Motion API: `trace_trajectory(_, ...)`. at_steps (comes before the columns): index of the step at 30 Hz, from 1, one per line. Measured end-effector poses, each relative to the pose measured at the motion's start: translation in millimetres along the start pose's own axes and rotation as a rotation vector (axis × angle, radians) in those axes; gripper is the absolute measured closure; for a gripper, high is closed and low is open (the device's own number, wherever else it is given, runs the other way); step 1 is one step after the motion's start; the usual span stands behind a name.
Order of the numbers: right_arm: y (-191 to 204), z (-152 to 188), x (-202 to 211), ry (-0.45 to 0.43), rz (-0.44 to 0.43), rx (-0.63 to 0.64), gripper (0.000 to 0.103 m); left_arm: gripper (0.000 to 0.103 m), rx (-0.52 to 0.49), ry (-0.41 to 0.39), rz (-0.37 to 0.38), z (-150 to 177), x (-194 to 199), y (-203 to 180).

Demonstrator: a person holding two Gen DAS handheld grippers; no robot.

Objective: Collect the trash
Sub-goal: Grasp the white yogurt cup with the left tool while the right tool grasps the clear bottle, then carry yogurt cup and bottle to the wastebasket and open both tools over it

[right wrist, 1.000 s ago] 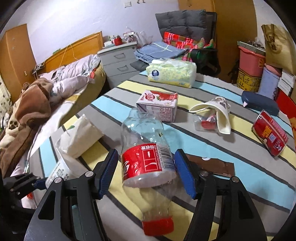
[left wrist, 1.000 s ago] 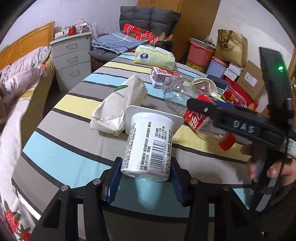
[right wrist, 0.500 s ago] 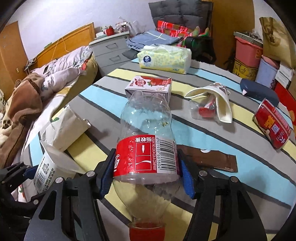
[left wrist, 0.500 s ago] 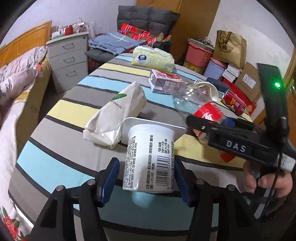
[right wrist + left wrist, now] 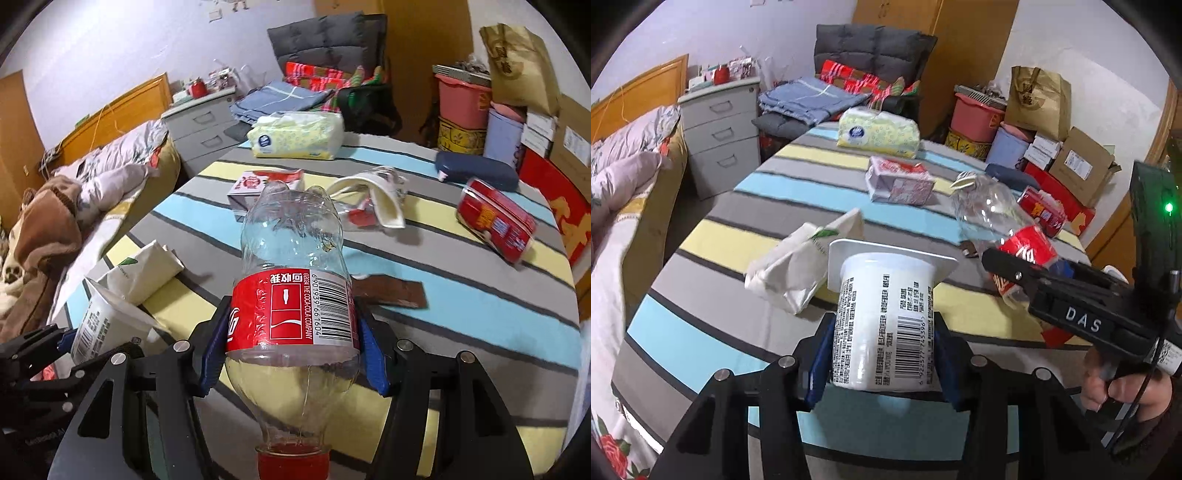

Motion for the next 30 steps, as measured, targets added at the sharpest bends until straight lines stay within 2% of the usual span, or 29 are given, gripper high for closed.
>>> trace_trajectory(13, -34.1, 8.8, 45.6, -0.081, 0.051, -0.092, 0.040, 0.054, -0.086, -0.053, 0.042, -7.3, 26.6, -53.4)
trace_trajectory(30, -113.1, 30.6, 119.8, -0.203, 0.178, -0.237, 0.040, 0.054, -0.268, -0.098, 0.150, -12.1, 36.6, -176.4)
Point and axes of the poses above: each gripper's, at about its wrist camera, not at the fingertips, and x roughly against the way its jaws point, y to its left, z to its underside, the point moved 8 cm from there along -x, roughly the way its jaws point, and after that the axes turned 1 degree about -z, right-handed, at the moved point
